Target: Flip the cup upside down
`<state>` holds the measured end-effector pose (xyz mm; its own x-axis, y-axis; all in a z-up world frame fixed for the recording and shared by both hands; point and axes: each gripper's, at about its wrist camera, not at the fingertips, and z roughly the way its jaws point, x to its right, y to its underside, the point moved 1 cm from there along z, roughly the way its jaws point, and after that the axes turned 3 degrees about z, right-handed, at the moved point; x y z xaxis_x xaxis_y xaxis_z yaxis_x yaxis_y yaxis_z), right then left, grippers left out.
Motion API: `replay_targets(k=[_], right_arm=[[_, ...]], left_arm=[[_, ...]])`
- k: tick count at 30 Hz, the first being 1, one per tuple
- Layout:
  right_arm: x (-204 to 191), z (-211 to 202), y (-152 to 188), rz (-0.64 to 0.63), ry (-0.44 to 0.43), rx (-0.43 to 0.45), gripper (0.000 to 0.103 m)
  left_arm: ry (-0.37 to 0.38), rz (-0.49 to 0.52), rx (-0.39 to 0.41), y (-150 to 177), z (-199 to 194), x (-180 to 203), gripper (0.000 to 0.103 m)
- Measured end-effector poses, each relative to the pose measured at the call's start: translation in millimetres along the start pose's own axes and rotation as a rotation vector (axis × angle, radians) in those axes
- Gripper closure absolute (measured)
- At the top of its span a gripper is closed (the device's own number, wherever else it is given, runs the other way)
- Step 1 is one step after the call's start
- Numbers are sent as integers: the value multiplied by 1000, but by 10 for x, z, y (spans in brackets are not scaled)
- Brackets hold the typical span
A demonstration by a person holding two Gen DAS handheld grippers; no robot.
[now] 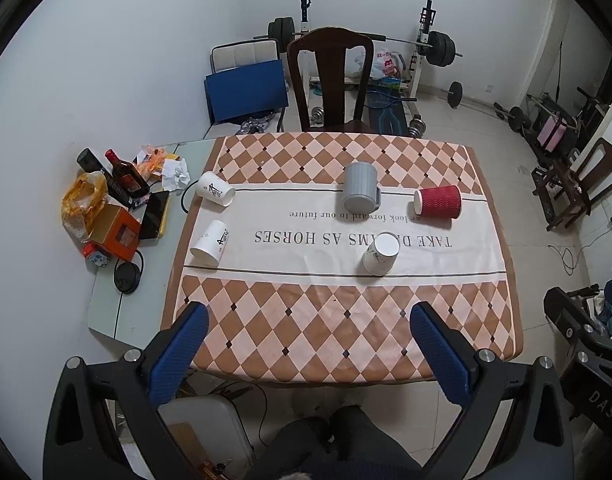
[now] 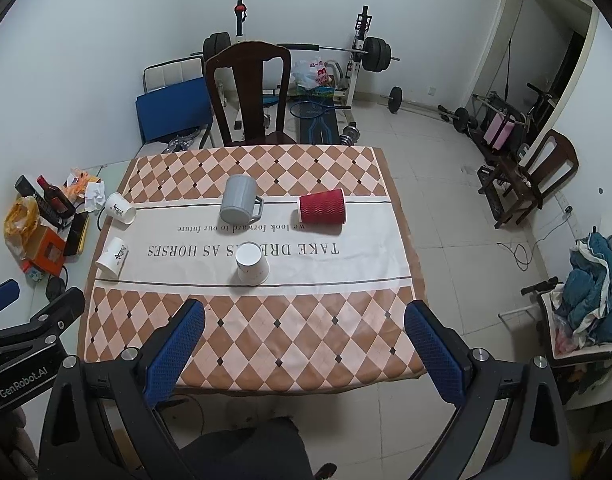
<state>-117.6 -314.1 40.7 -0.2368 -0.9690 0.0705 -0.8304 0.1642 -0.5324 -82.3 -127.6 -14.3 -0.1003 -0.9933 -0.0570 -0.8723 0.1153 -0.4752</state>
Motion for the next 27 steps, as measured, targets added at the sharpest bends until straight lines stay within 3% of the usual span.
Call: replay_targets(k=[27], right_arm=[[-5, -2, 5, -8, -2, 1, 2]], left_arm=[[-11, -9, 0, -2, -36, -17, 0]])
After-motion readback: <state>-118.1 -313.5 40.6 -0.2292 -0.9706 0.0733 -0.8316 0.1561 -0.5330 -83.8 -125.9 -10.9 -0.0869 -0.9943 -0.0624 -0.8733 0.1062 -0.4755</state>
